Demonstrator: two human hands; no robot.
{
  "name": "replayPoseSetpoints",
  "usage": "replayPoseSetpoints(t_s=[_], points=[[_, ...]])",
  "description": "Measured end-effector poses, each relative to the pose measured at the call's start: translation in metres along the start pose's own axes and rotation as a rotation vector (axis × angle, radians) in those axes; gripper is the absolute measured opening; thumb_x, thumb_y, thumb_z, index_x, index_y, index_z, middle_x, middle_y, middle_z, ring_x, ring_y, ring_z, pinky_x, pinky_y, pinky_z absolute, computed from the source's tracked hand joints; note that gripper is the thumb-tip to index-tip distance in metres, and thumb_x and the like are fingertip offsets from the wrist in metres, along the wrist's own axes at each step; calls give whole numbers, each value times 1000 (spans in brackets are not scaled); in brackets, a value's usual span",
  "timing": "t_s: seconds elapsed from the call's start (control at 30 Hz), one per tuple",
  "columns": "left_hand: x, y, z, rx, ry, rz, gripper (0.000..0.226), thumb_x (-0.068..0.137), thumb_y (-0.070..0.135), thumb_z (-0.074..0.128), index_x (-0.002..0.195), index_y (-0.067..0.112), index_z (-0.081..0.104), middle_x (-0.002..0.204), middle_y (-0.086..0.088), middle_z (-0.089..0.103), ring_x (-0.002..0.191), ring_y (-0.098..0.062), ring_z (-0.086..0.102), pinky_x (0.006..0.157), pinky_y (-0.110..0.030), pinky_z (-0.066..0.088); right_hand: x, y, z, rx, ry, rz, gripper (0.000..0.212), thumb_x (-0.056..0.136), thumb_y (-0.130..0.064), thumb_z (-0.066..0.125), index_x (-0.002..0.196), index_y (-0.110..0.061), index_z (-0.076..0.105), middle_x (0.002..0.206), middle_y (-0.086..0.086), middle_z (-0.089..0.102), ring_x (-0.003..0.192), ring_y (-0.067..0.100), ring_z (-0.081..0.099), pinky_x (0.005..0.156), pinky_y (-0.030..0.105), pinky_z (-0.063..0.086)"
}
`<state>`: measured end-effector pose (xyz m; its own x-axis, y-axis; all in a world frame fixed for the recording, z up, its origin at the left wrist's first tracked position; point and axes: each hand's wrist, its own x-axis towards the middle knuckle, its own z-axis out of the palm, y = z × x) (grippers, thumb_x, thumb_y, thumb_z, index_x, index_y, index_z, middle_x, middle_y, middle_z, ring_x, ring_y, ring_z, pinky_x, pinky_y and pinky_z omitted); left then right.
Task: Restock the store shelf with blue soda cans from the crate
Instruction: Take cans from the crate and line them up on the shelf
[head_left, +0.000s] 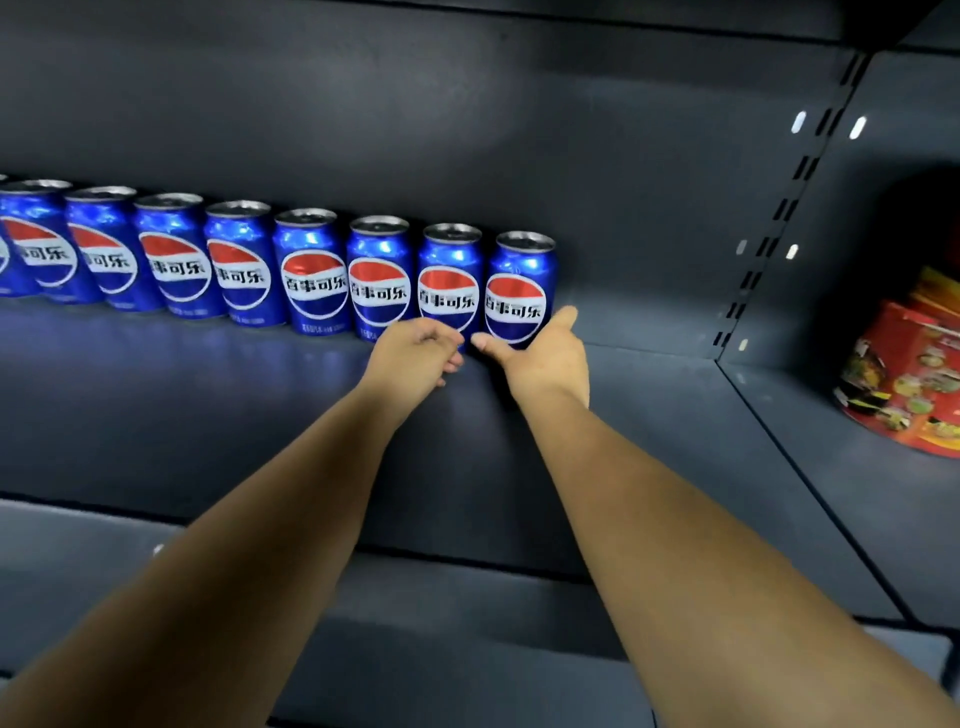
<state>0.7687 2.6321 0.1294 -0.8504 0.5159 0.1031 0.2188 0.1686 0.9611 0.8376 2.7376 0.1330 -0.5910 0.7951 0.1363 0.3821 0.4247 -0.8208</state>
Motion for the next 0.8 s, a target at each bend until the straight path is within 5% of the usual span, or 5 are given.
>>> replayPoseSetpoints(t_s=[0.27,0.4,0.47,0.6,0.8], points=[[-55,13,-32,-211,-17,-125,25,95,6,46,74,10,59,47,4,63,45,-3,60,55,-14,49,-51,4,-23,318,46,86,68,79,-32,74,131,-6,38,117,9,54,107,21,54,82,21,38],[-88,15,-46,-368,118,-92,24,94,6,46,74,13,57,41,6,59,39,-2,56,48,-15,46,-104,-12,-20,416,60,72,16,82,-15,68,80,-14,52,84,7,57,76,22,55,67,31,50],[-113,7,-59,-380,293,51,28,92,2,45,72,16,58,42,9,57,41,1,52,48,-14,44,-140,-29,-22,606,-51,86,28,86,-6,60,65,-15,45,59,7,51,46,17,45,38,19,33],[-167,-15,-99,-462,562,308,25,84,2,47,70,19,58,56,6,54,52,-2,52,56,-16,41,-214,-56,-12,825,-440,86,25,91,-3,53,69,-11,45,40,1,39,28,7,22,39,8,14],[-221,-91,-131,-397,574,116,29,85,-2,45,66,17,57,43,11,53,45,-1,48,49,-15,37,-290,-10,63,636,-679,334,25,91,-6,54,68,-12,45,51,4,42,27,4,25,36,6,14]])
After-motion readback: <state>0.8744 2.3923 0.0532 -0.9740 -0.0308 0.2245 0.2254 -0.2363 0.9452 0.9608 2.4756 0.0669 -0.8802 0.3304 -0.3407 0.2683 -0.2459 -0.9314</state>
